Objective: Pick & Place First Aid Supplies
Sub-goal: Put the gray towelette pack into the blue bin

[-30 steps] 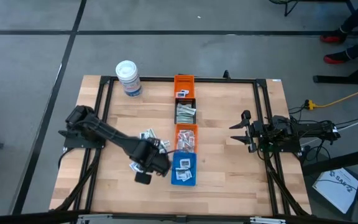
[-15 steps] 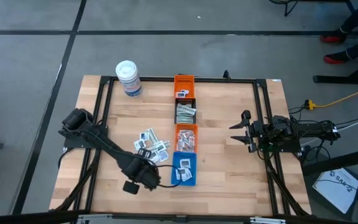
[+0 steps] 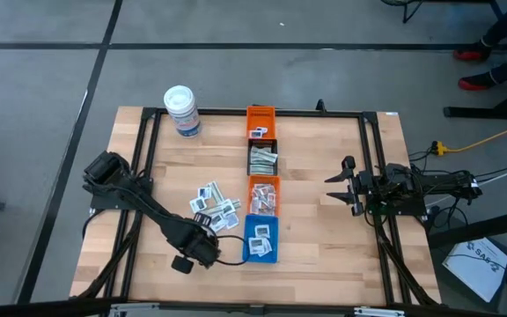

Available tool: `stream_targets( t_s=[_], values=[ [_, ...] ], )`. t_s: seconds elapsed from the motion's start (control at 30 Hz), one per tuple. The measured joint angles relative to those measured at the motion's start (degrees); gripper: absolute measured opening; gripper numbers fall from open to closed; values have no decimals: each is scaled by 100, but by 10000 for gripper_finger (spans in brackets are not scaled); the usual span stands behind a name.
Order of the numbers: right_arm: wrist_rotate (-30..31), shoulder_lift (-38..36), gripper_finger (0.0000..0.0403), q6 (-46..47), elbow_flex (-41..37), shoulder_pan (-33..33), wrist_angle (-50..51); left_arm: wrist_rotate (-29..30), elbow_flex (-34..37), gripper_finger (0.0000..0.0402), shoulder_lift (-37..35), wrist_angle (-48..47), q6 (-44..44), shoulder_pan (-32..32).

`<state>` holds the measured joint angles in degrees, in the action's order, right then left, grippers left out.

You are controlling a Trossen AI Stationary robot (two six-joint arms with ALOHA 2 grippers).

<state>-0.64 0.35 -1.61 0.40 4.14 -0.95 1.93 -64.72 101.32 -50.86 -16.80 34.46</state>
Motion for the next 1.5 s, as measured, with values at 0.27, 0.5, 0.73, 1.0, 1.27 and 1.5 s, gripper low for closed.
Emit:
stream_targets(
  t_s=[0.27,0.5,0.73,1.0,1.27,1.5],
  values=[
    [0,-2,195,0,0,1,1,178,468,102,0,373,2,-7],
    [0,0,195,0,0,1,2,188,792,97,-43,869,0,-70],
    [0,0,195,0,0,0,0,308,810,52,-29,971,-35,-108],
    [0,1,195,0,0,2,0,390,816,2,-17,1151,-198,-128],
    [0,-2,195,0,0,2,0,251,651,1,-140,1176,-218,-220],
    [0,0,195,2,0,2,2,-153,521,1,-511,1185,-219,-247]
  ],
)
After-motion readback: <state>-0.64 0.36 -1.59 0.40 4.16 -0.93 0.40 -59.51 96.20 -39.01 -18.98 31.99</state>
